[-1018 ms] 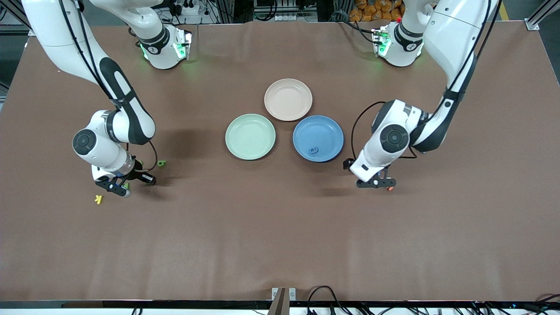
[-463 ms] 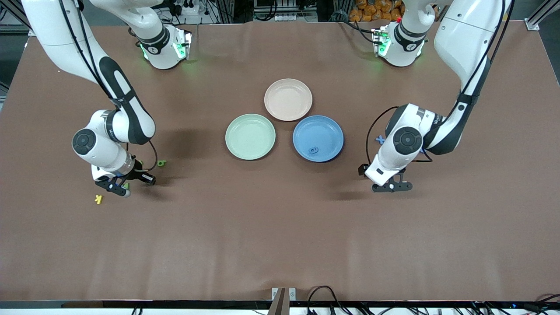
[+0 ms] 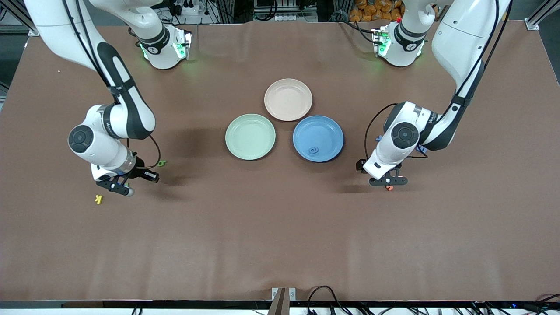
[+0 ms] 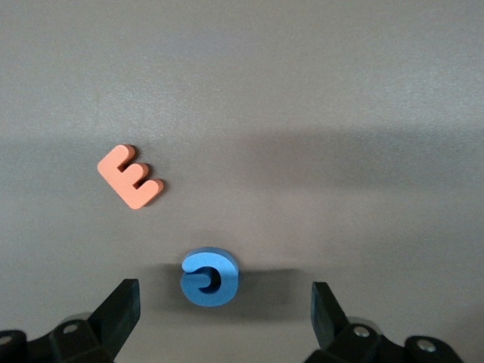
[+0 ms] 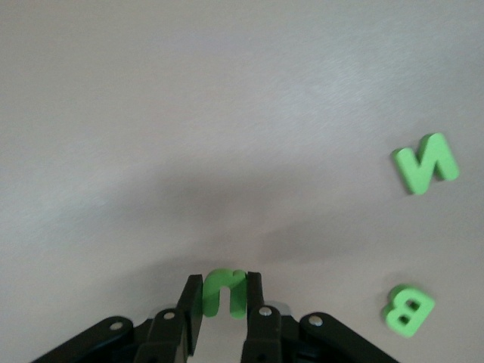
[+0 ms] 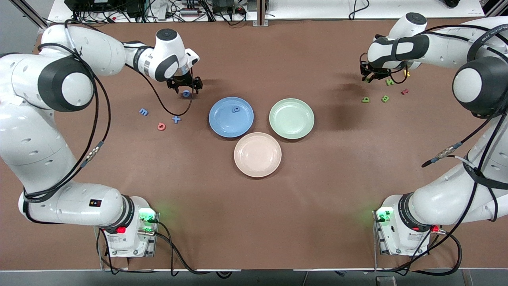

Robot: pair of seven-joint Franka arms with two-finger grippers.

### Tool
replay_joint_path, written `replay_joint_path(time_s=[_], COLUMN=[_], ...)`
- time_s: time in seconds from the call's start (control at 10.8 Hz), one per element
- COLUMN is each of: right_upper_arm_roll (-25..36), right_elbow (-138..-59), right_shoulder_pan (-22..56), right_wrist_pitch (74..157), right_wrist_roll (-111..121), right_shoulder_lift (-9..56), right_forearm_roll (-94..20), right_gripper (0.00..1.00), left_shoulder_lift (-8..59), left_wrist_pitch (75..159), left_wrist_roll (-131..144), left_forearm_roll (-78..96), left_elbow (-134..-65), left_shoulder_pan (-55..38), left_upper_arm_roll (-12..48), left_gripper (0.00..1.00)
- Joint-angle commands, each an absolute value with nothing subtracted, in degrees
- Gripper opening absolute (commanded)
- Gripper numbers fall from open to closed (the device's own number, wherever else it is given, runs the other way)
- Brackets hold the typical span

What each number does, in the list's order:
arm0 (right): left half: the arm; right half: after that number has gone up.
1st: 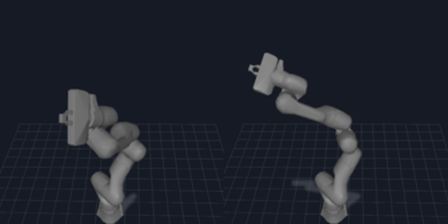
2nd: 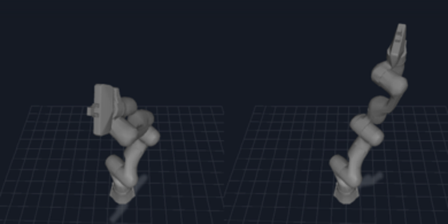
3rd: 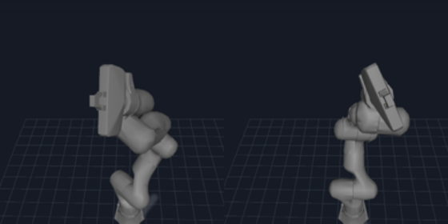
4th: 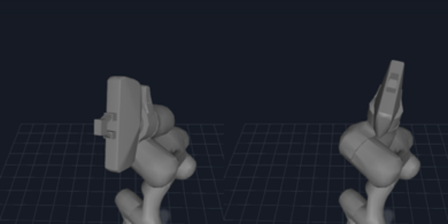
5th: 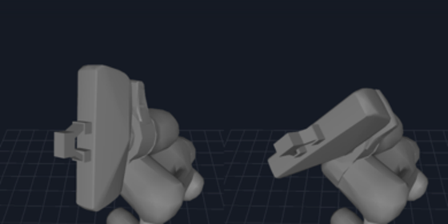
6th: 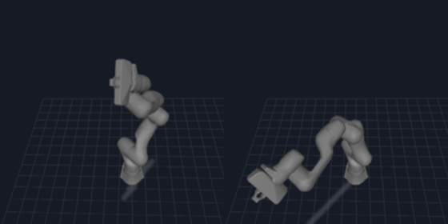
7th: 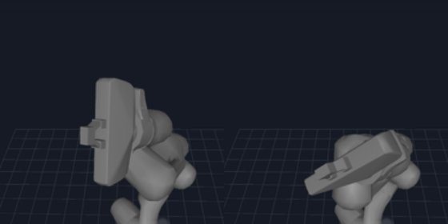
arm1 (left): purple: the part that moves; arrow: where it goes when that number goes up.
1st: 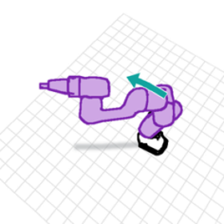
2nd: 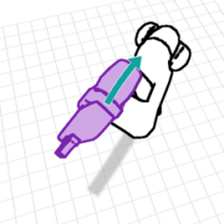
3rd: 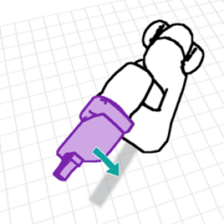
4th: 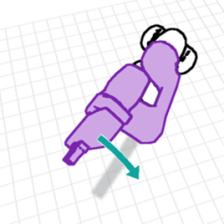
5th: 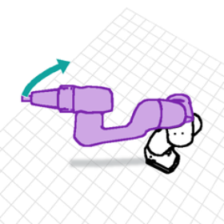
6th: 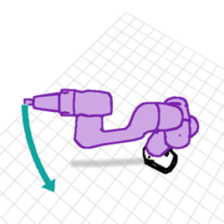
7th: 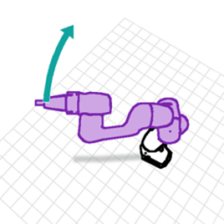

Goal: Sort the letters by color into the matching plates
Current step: 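Carry the green u to the green plate and release with the right gripper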

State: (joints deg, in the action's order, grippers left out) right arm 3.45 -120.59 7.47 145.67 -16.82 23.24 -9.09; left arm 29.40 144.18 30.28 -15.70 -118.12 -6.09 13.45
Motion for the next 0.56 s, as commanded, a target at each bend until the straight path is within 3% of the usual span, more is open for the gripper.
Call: replay_joint_path(time_s=[0.0,0.46], right_upper_arm_roll=[3.6,3.52], right_elbow=[-121.29,-121.29], right_shoulder_pan=[13.08,27.04], right_wrist_pitch=[143.35,141.5], right_wrist_roll=[-23.09,-35.83], right_shoulder_lift=[20.22,19.07], right_forearm_roll=[-10.02,-10.02], right_gripper=[0.08,0.07], left_shoulder_lift=[29.79,29.97], left_wrist_pitch=[146.34,146.34], left_wrist_roll=[29.0,28.13], left_forearm_roll=[-17.23,-17.23], left_elbow=[-118.92,-119.0], left_shoulder_pan=[-4.22,-3.87], left_upper_arm_roll=[13.97,14.06], left_gripper=[1.0,1.0])
